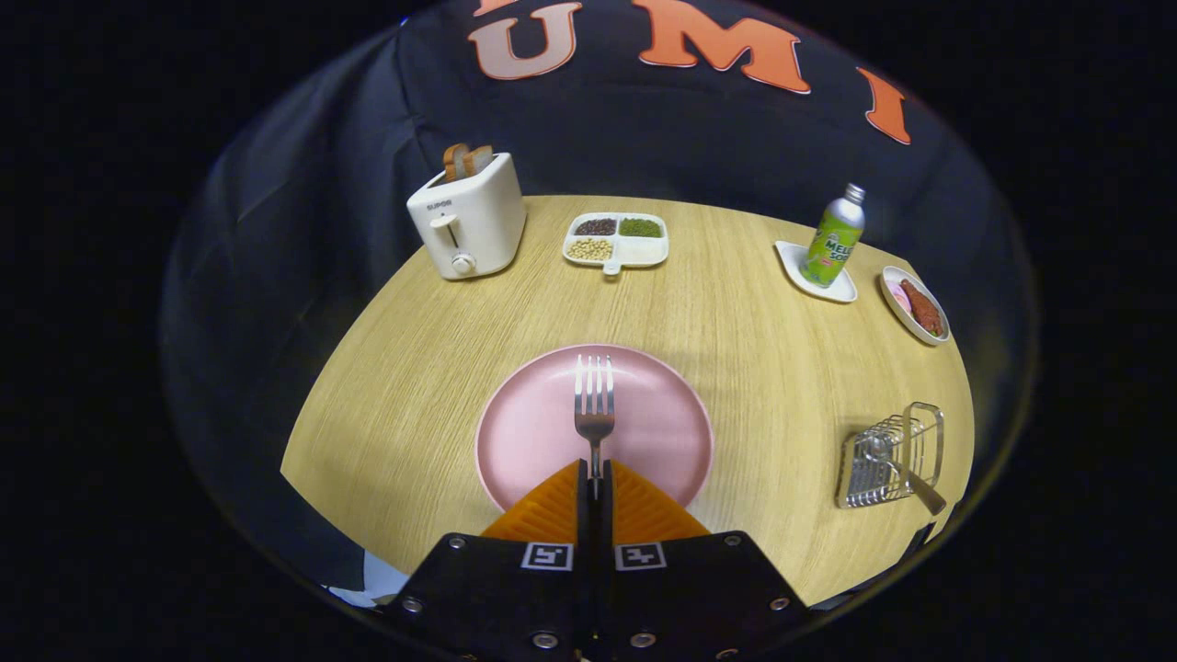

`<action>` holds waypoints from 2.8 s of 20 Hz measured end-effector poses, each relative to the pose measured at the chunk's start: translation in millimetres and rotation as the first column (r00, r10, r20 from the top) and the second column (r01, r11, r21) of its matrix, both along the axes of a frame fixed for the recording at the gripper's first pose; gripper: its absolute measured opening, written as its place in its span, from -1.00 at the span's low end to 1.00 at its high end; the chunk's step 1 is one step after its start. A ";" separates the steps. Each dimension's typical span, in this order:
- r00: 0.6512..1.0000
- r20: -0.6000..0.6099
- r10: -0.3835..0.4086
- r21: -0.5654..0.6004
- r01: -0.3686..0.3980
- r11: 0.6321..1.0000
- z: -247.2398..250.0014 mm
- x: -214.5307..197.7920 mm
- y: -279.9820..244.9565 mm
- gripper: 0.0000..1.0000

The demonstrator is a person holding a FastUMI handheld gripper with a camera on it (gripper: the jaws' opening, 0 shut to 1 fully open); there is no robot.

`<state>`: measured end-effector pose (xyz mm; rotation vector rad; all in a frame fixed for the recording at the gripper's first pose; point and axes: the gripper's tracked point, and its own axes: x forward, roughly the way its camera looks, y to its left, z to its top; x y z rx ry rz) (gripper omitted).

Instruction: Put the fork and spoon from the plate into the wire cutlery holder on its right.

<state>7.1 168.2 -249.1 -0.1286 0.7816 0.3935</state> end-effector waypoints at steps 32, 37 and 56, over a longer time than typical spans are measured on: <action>0.965 -0.171 -0.198 -0.171 0.169 0.971 42.9 7.9 -236.4 -0.95; 0.947 -0.250 -0.204 -0.246 0.142 0.959 29.4 10.8 -254.7 -0.95; 0.892 -0.397 -0.215 -0.334 0.078 0.939 -12.7 41.2 -252.8 -0.89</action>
